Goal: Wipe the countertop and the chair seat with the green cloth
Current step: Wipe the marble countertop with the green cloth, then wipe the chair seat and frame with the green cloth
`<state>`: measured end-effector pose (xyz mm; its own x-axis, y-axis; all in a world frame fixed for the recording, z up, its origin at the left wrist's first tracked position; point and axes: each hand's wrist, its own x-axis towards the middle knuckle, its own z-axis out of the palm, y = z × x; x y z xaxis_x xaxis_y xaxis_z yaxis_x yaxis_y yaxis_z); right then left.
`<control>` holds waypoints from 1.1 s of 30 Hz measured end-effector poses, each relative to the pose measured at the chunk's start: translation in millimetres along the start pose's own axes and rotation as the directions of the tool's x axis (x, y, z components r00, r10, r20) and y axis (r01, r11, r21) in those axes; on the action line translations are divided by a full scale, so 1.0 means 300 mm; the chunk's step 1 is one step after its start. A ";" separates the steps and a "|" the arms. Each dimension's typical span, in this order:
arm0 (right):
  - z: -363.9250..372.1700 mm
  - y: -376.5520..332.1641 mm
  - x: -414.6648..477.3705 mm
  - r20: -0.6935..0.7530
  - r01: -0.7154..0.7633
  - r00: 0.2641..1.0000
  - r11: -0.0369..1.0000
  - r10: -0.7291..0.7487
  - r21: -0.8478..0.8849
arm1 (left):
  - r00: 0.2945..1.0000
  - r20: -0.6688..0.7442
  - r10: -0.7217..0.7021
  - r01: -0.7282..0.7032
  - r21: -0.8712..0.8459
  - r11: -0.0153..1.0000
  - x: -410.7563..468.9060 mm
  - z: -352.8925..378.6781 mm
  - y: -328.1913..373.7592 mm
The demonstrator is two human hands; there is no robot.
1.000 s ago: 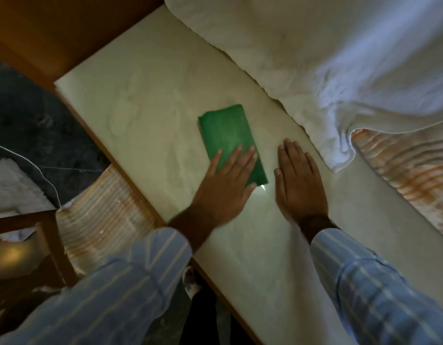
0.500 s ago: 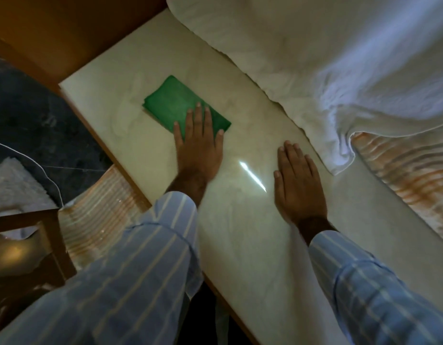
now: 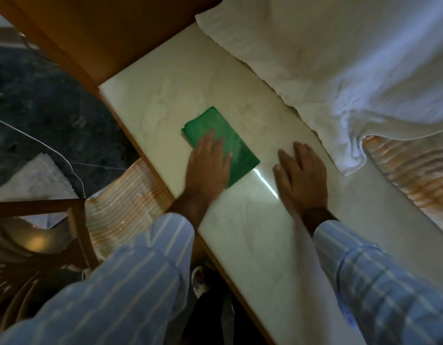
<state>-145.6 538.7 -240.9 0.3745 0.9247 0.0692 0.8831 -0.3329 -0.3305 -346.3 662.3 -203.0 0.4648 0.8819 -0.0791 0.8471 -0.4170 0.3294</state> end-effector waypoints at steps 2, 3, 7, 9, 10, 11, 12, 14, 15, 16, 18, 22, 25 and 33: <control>0.008 -0.065 0.029 0.016 -0.028 1.000 0.981 0.026 0.191 | 0.995 -0.047 -0.083 0.085 0.041 0.996 0.069 -0.039 -0.056; 0.014 -0.103 0.045 0.043 -0.043 0.999 0.966 0.033 0.256 | 0.992 -0.031 -0.125 0.126 0.027 0.992 0.101 -0.052 -0.079; 0.053 -0.243 0.083 0.140 -0.172 0.980 0.951 0.140 0.255 | 0.950 0.112 -0.292 0.304 -0.113 0.946 0.185 -0.077 -0.151; 0.055 -0.275 0.092 0.168 -0.276 0.958 0.907 0.233 0.319 | 0.932 0.169 -0.322 0.353 -0.215 0.911 0.200 -0.093 -0.170; 0.048 -0.279 0.099 0.192 -0.338 0.940 0.857 0.283 0.390 | 0.929 0.173 -0.328 0.364 -0.255 0.896 0.198 -0.104 -0.171; 0.039 -0.287 0.102 0.228 -0.390 0.920 0.795 0.318 0.465 | 0.924 0.162 -0.346 0.381 -0.309 0.872 0.183 -0.118 -0.183; 0.032 -0.298 0.103 0.265 -0.426 0.905 0.735 0.334 0.528 | 0.914 0.152 -0.376 0.405 -0.387 0.828 0.156 -0.130 -0.196; 0.020 -0.335 0.089 0.320 -0.465 0.885 0.636 0.338 0.616 | 0.885 0.197 -0.423 0.443 -0.635 0.632 0.069 -0.150 -0.219; 0.016 -0.358 0.073 0.340 -0.477 0.879 0.592 0.334 0.650 | 0.873 0.231 -0.431 0.438 -0.759 0.482 0.015 -0.154 -0.224; 0.018 -0.397 0.053 0.359 -0.484 0.875 0.555 0.325 0.677 | 0.860 0.250 -0.445 0.410 -0.858 0.310 -0.048 -0.159 -0.241; 0.033 -0.499 0.007 0.394 -0.495 0.868 0.473 0.301 0.729 | 0.817 0.298 -0.494 0.321 -0.946 -0.039 -0.177 -0.165 -0.295; 0.096 -0.732 -0.113 0.455 -0.505 0.863 0.349 0.219 0.790 | 0.714 0.427 -0.555 0.212 -0.887 -0.410 -0.452 -0.162 -0.494; 0.160 -0.899 -0.213 0.534 -0.543 0.836 0.316 0.124 0.778 | 0.633 0.527 -0.568 0.200 -0.819 -0.537 -0.646 -0.160 -0.669; 0.461 -1.102 -0.395 0.893 -0.862 0.448 0.249 -0.029 0.441 | 0.427 0.694 -0.580 0.144 -0.685 -0.714 -0.920 0.006 -1.035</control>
<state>-521.0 564.7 -269.9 -0.1097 0.5893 -0.8004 -0.2279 -0.7987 -0.5568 -737.0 548.0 -285.2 -0.1142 0.4652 -0.8778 -0.7147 0.5753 0.3978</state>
